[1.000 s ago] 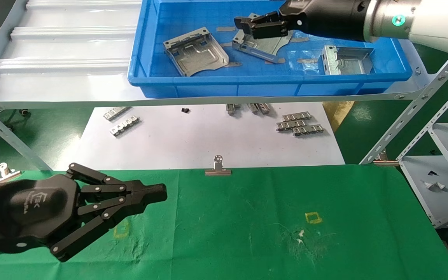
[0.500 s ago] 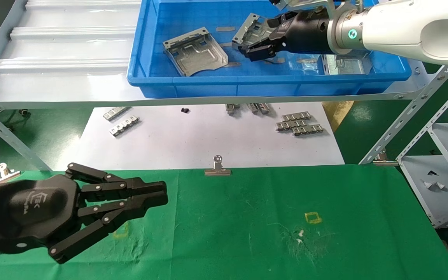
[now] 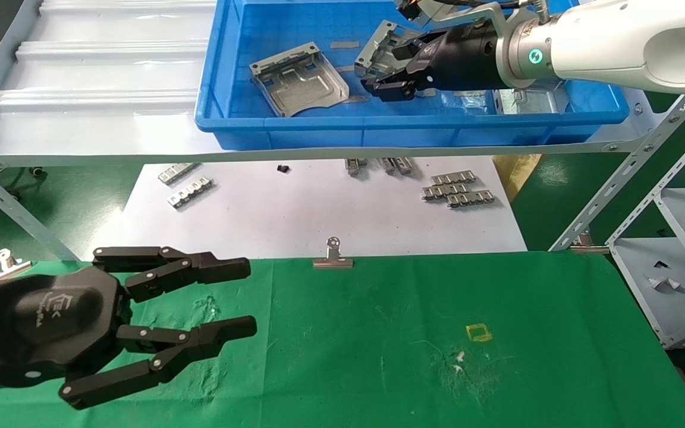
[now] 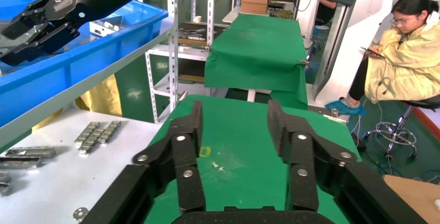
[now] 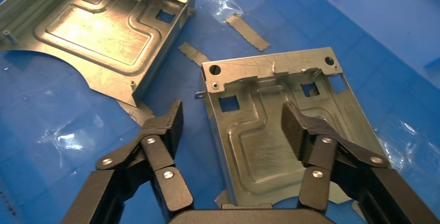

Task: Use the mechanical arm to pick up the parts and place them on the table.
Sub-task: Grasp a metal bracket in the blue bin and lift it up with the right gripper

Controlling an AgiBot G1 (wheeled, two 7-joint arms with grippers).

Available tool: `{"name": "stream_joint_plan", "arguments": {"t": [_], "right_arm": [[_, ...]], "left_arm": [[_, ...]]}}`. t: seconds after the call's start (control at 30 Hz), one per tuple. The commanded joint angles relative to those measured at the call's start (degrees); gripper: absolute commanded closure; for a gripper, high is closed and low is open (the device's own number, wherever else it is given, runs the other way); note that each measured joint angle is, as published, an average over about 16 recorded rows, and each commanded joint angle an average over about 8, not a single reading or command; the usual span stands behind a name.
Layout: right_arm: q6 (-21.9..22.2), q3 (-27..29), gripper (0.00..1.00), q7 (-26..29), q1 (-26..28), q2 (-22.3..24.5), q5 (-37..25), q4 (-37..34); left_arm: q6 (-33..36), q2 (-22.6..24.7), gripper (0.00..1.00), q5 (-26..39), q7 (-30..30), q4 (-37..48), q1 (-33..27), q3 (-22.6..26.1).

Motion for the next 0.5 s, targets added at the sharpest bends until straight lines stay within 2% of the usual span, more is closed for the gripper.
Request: {"name": "stream_joint_plan", "arguments": {"t": [0.03,0.5], "right_arm": [[-0.02,-0.35,1.00,0.39,-0.08,-0.08,-0.18,0.51],[1.91,-3.76,1.00,1.19,-1.26,-0.01,-1.34,2.64]], "left_arm": [[0.00,0.00,0.00,0.00,0.00,0.00,0.00,0.00],[0.00,0.00,0.00,0.00,0.00,0.00,0.00,0.00]]}}
